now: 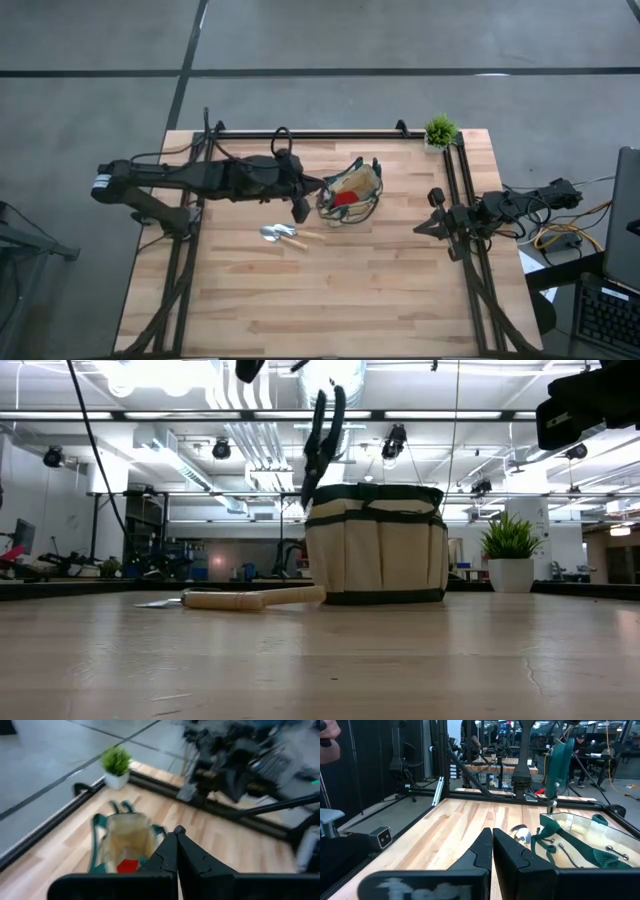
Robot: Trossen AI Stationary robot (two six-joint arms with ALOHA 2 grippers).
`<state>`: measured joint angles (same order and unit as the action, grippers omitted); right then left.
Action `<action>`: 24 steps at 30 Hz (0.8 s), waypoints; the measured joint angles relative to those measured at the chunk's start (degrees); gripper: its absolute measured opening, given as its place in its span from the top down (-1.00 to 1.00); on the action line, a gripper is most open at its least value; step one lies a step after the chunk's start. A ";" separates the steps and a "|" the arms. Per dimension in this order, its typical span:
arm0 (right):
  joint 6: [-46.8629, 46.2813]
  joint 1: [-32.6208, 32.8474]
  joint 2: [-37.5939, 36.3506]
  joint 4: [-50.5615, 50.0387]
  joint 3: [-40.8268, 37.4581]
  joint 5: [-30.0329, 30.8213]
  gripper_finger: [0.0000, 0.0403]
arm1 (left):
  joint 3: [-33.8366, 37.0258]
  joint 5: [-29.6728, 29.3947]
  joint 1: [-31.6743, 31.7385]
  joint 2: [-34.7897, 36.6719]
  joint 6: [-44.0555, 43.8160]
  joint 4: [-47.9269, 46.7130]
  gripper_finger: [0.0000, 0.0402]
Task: Pick & Place Garden tools in Gardening bag
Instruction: Put the green scissors into the brown bag
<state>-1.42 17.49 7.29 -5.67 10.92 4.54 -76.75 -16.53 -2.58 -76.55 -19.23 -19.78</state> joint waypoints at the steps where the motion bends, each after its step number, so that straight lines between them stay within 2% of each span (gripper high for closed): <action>1: -0.01 0.01 0.00 0.00 0.00 0.02 0.96 | -0.04 0.27 0.01 0.00 -0.31 -0.01 1.00; 12: 0.08 0.01 0.00 0.00 0.00 0.02 0.96 | 0.20 1.22 -0.71 4.54 -2.49 -4.31 1.00; 18: 0.00 -0.01 0.02 0.02 0.00 0.00 0.96 | 0.13 3.54 -1.79 8.56 -8.51 -8.42 1.00; 24: -0.01 -0.01 0.02 0.02 0.00 0.00 0.96 | 0.72 1.55 -2.99 9.01 -8.32 -11.29 1.00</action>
<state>-1.43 17.48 7.31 -5.65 10.92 4.54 -76.03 -14.98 -5.57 -67.55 -27.55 -31.08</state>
